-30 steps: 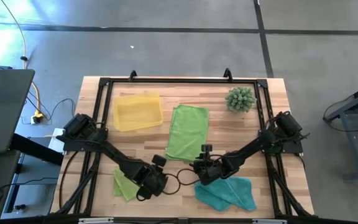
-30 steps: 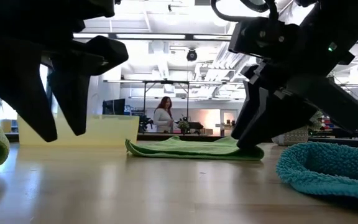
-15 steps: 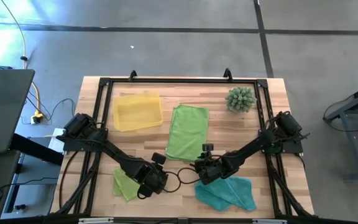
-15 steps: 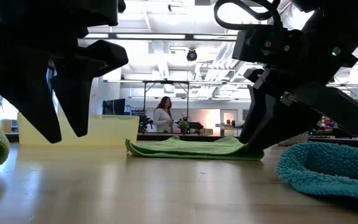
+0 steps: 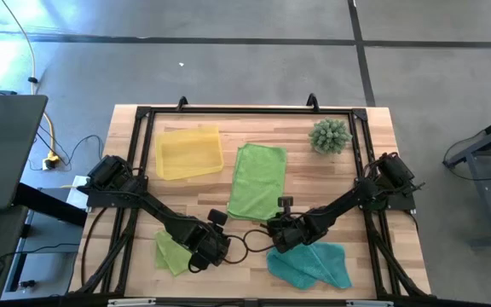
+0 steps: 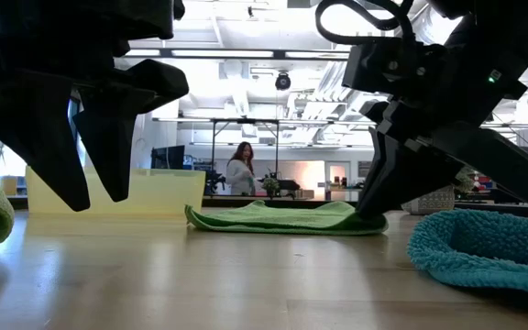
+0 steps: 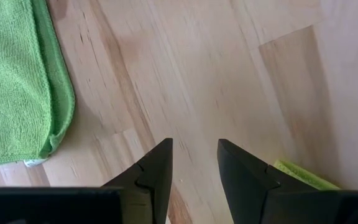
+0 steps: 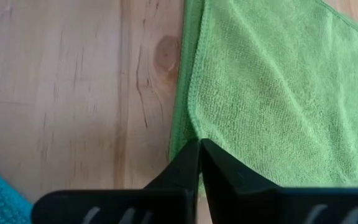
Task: Roll microfiber towels into tight, uniform cylinder then place into a basket
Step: Fold the green microfiber towel
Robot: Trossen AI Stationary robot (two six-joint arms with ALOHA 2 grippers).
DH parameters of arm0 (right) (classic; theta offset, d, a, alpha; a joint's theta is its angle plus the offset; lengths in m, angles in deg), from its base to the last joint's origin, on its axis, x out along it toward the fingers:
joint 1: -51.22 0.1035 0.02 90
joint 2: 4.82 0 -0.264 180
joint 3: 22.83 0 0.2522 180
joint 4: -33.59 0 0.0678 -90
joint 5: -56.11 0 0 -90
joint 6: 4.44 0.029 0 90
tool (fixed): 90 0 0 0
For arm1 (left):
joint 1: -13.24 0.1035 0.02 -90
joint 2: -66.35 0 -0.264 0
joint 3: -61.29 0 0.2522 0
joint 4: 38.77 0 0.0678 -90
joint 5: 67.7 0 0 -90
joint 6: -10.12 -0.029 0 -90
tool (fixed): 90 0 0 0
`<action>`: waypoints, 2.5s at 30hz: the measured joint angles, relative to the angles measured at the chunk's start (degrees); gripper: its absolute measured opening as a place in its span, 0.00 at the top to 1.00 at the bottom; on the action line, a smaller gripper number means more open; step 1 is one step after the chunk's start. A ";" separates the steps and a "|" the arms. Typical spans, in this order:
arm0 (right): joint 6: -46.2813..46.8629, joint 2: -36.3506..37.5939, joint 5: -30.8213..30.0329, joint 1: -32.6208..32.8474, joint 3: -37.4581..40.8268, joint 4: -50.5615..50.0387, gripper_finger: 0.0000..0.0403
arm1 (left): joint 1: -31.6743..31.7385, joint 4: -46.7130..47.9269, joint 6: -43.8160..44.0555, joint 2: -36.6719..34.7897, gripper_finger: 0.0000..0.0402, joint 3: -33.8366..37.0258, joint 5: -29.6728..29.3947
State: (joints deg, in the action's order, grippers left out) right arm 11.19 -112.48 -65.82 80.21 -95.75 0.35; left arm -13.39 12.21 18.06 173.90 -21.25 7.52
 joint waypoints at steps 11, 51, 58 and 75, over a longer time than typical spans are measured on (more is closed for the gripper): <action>3.90 0.00 -6.36 2.57 -0.77 0.85 1.00 | 0.00 0.72 0.00 0.00 0.71 0.00 -2.46; 6.81 0.09 2.10 3.01 -23.26 -55.44 0.62 | 5.35 1.19 -4.90 -0.02 0.71 -1.03 -27.87; 6.72 4.44 3.13 -2.59 -14.70 -60.72 0.63 | 10.77 2.41 -7.28 -0.21 0.71 -5.22 -21.73; 5.78 37.66 8.66 -10.58 28.49 2.64 0.63 | 23.46 -24.90 -9.87 -9.70 0.79 5.35 12.06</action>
State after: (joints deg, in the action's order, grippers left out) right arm 16.97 -74.81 -57.16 69.63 -67.25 2.98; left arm 10.08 -12.70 8.19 164.19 -15.89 19.58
